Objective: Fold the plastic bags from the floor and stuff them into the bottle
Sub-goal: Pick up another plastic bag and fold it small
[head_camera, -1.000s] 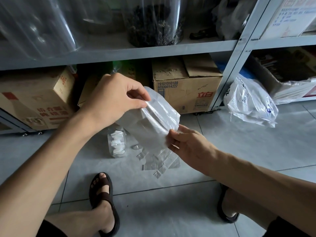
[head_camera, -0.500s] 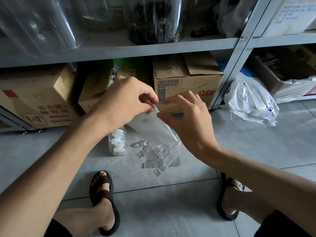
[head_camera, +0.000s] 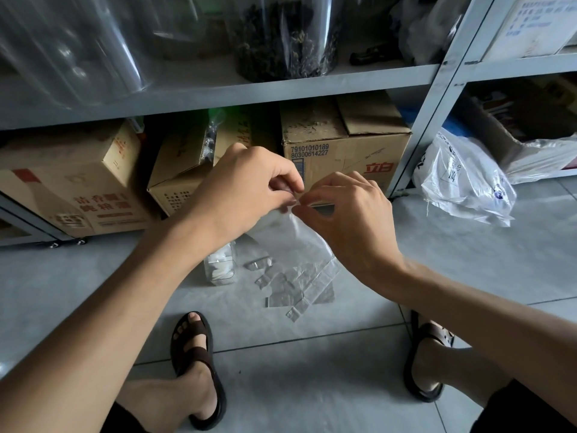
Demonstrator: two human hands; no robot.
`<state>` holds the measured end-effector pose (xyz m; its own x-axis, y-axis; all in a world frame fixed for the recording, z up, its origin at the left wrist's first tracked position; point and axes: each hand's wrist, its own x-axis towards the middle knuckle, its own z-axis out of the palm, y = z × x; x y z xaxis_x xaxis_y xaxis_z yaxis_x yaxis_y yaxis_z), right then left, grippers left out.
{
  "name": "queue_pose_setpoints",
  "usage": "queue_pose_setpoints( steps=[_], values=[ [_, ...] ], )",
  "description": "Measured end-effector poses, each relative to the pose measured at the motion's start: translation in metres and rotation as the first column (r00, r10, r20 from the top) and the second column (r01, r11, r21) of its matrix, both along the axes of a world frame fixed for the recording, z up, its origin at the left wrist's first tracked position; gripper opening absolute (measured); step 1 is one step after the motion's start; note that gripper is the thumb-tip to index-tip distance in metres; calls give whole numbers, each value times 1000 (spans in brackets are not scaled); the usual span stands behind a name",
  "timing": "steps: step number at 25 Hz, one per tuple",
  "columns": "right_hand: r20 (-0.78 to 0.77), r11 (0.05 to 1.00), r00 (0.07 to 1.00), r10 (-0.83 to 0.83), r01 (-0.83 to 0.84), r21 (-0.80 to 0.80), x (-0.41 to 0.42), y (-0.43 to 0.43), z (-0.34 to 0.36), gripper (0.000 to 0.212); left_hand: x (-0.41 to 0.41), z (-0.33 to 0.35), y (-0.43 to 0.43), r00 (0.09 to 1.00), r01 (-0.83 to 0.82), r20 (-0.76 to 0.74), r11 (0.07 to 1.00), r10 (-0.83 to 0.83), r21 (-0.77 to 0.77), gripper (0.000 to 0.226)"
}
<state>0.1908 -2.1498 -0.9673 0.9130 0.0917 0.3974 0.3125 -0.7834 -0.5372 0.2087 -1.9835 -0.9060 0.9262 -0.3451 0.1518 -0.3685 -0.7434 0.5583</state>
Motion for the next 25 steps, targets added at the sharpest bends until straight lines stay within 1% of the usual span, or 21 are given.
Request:
queue_pose_setpoints(
  steps=[4, 8, 11, 12, 13, 15, 17, 19, 22, 25],
  values=[
    [30, 1000, 999, 17, -16, -13, 0, 0, -1, 12, -2, 0, -2, 1000, 7, 22, 1000, -7, 12, 10],
    [27, 1000, 999, 29, -29, -9, 1, -3, -2, 8, 0, 0, 3, 992, 16, 123, 1000, -18, 19, 6],
    [23, 999, 999, 31, -32, 19, 2, -6, -4, 7, 1, 3, 9, 974, 0, 225, 998, 13, -60, 4],
    [22, 998, 999, 34, -35, 44, 2, -7, -4, 6, 3, 4, 10, 971, -4, 238, 996, 25, -90, 7],
    [20, 996, 999, 38, -39, 75, 3, -9, -4, 6, 4, 3, 11, 974, -3, 225, 995, 26, -99, 15],
    [23, 992, 999, 43, -45, 115, 4, -11, -4, 6, 5, 0, 11, 987, 47, 154, 997, -38, -57, 30],
    [31, 990, 998, 50, -53, 132, 6, -13, -4, 10, 4, -4, 8, 990, 98, 101, 995, -97, -11, 36],
    [23, 983, 997, 74, -77, 167, 6, -14, -4, 13, 4, -6, 7, 990, 96, 105, 995, -95, -4, 28],
    [14, 975, 995, 104, -104, 196, 4, -14, -4, 11, 4, -6, 6, 985, 91, 149, 996, -86, -24, 12],
    [-20, 962, 991, 134, -125, 244, 4, -16, 0, 9, 3, -5, 6, 982, 81, 177, 995, -69, -58, 4]
  ],
)
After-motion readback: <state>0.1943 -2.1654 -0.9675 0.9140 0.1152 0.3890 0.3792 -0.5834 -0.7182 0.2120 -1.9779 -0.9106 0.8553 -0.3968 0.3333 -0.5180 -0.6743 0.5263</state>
